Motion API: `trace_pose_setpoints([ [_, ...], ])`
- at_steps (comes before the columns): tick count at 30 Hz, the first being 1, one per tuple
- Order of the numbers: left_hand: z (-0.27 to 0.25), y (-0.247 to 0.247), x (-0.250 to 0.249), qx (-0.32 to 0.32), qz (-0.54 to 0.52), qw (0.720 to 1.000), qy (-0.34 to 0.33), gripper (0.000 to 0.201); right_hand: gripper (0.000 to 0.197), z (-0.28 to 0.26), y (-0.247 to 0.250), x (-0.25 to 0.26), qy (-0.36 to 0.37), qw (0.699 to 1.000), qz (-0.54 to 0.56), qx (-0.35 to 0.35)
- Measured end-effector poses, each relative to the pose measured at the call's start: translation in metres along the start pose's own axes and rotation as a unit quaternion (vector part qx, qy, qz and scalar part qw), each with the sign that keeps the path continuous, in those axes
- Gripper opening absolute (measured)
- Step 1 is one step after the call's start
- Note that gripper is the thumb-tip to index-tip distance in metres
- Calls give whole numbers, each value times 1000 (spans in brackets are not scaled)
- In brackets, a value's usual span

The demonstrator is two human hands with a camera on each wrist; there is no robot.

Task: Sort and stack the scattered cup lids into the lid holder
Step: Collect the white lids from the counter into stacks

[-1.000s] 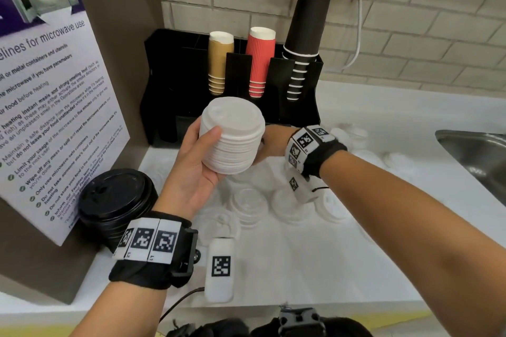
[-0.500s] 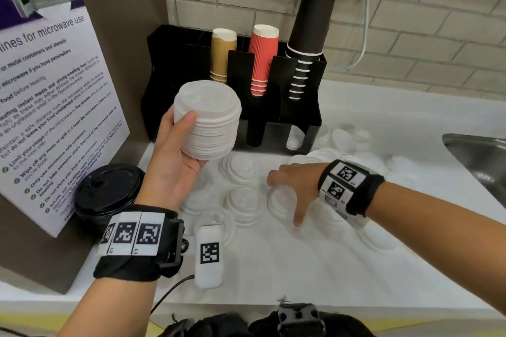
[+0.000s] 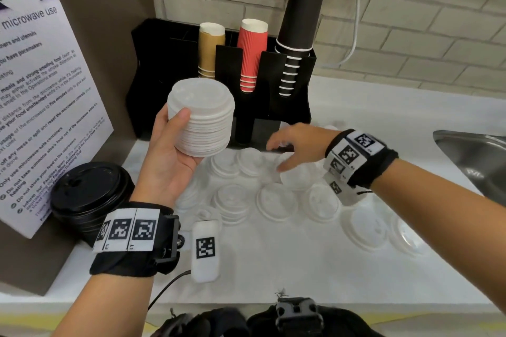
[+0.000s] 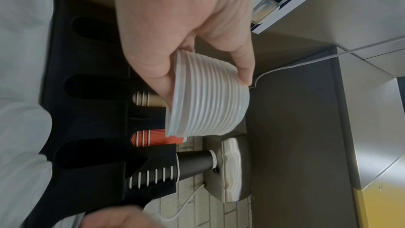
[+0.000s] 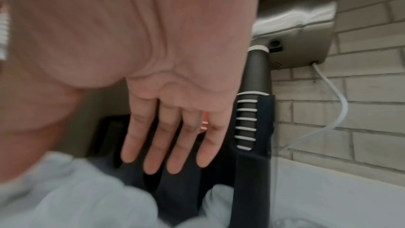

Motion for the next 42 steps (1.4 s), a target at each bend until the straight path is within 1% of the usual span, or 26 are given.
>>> trace_pose_setpoints([
  [2, 1, 0, 6, 0, -5, 1000, 10, 43, 70, -6, -33, 5, -4, 996, -41, 79],
  [4, 2, -1, 11, 0, -9, 1000, 19, 40, 81, -9, -60, 10, 2, 984, -126, 125],
  [5, 2, -2, 14, 0, -12, 1000, 23, 39, 84, -9, -69, 12, 10, 977, -167, 129],
  [7, 2, -2, 18, -2, -19, 999, 29, 41, 88, -7, -75, 14, 20, 968, -223, 115],
  [9, 2, -2, 19, -3, -24, 999, 33, 42, 87, -6, -77, 15, 21, 965, -242, 96],
  [11, 1, -2, 20, -1, -30, 999, 37, 44, 84, -7, -76, 16, 23, 969, -232, 75],
  [13, 1, -3, 20, 2, -36, 999, 39, 48, 81, -8, -71, 17, 24, 981, -185, 53],
  [14, 0, -3, 21, 5, -39, 998, 40, 50, 79, -9, -65, 18, 23, 989, -142, 38],
  [16, -1, -3, 24, 8, -42, 998, 44, 53, 74, -13, -49, 16, 19, 1000, -21, -3],
  [18, -3, -4, 28, 4, -49, 997, 54, 62, 68, -19, -30, 10, 15, 991, 120, -58],
  [20, -5, -6, 33, 10, -53, 996, 68, 88, 63, -26, -12, 1, 7, 961, 245, -127],
  [21, -6, -8, 36, 14, -53, 996, 74, 100, 62, -31, -4, -3, 5, 938, 305, -164],
  [22, -8, -11, 39, 18, -52, 995, 81, 107, 62, -37, 3, -6, 5, 909, 364, -202],
  [24, -12, -18, 49, 29, -44, 994, 93, 110, 62, -52, 12, -8, 11, 846, 461, -269],
  [25, -14, -22, 54, 36, -36, 994, 97, 109, 62, -59, 13, -6, 16, 820, 491, -295],
  [26, -17, -25, 59, 42, -29, 993, 102, 107, 61, -65, 13, -3, 21, 800, 511, -315],
  [28, -21, -31, 71, 54, -22, 991, 121, 108, 64, -75, 10, 4, 27, 776, 528, -343],
  [31, -27, -33, 85, 68, -11, 986, 150, 111, 68, -87, 7, 8, 25, 759, 532, -374],
  [34, -31, -34, 95, 86, 16, 982, 169, 107, 64, -97, 9, 6, 22, 744, 537, -396],
  [35, -32, -34, 98, 94, 31, 980, 175, 104, 62, -99, 10, 6, 20, 747, 534, -396],
  [38, -35, -39, 107, 126, 73, 970, 192, 90, 54, -104, 9, 7, 0, 777, 494, -390],
  [40, -36, -41, 113, 132, 84, 967, 201, 75, 45, -106, 8, 7, -11, 787, 476, -392],
  [42, -36, -41, 115, 126, 79, 968, 202, 66, 40, -109, 9, 9, -14, 800, 453, -394],
])
Point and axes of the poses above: each hand's wrist, its own z-axis towards the middle knuckle, its own y-axis out of the back of the hand, x = y × z, the point moved 10 cm from there along z, towards the middle knuckle, and after that the axes turned 2 degrees about -x, right-handed, at the moved point
